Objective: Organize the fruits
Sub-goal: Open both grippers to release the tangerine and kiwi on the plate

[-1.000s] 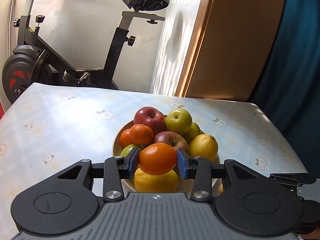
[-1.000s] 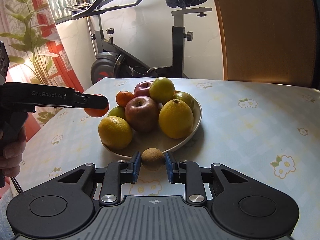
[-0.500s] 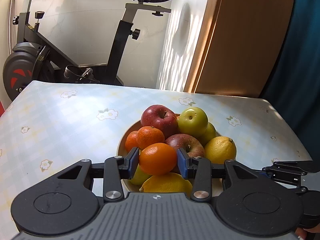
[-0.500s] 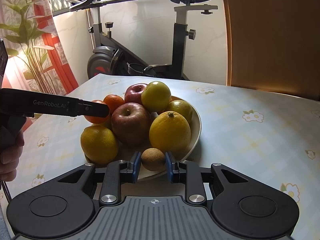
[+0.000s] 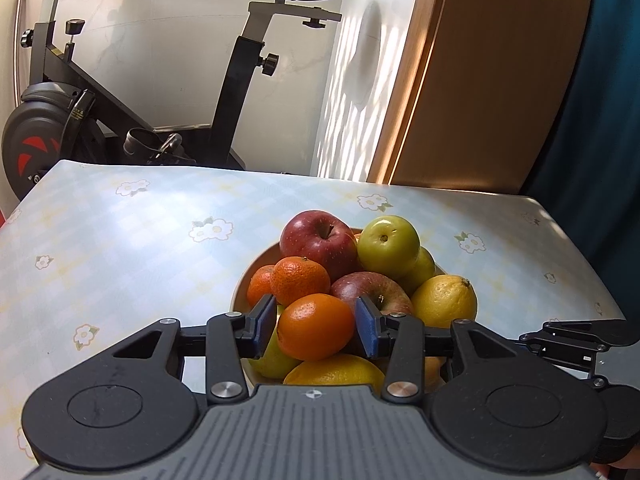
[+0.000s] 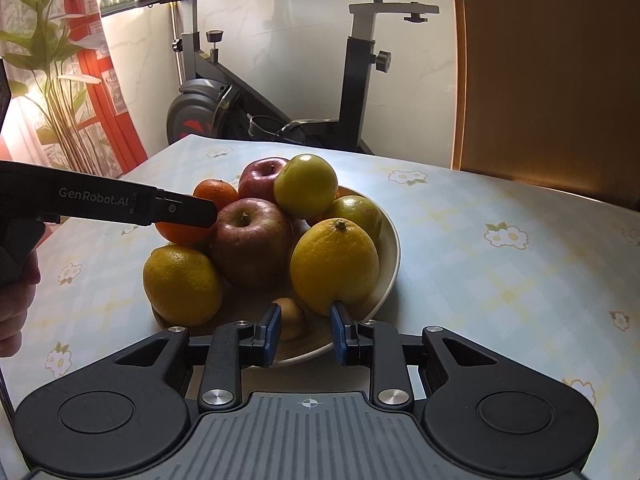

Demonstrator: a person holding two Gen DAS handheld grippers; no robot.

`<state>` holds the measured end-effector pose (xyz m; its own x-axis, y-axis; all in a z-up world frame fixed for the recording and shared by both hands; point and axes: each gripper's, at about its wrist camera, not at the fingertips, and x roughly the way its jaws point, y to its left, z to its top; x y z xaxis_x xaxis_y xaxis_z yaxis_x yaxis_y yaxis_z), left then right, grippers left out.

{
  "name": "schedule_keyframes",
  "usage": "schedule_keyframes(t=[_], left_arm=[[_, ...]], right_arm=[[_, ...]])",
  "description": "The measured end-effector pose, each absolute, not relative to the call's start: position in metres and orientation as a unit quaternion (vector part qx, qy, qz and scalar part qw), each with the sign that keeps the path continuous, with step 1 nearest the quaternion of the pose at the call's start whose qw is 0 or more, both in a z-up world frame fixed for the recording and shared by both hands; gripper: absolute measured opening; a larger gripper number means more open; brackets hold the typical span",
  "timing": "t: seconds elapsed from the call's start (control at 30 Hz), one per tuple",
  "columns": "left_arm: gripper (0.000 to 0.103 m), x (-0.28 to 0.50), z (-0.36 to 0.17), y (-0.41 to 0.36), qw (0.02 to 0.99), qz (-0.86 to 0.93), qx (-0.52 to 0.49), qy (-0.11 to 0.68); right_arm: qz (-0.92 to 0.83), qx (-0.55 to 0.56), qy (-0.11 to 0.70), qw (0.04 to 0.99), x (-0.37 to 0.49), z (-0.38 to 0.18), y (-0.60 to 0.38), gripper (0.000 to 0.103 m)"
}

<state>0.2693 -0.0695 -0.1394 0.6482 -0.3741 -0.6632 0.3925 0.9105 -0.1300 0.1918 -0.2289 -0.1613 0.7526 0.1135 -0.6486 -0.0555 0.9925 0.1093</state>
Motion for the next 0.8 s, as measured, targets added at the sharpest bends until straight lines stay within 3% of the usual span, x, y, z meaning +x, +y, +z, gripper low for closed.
schedule_keyframes(t=[0.17,0.8], left_arm=[[0.051,0.265,-0.133,-0.065,0.909,-0.219,0.008,0.354],[0.052,0.203,-0.113,-0.044,0.916,-0.208,0.044,0.341]], right_arm=[[0.042,0.045,0.344,0.937,0.185,-0.158,-0.230,0.026],[0.032,0.098,0.336,0.936,0.131,-0.151,-0.227,0.028]])
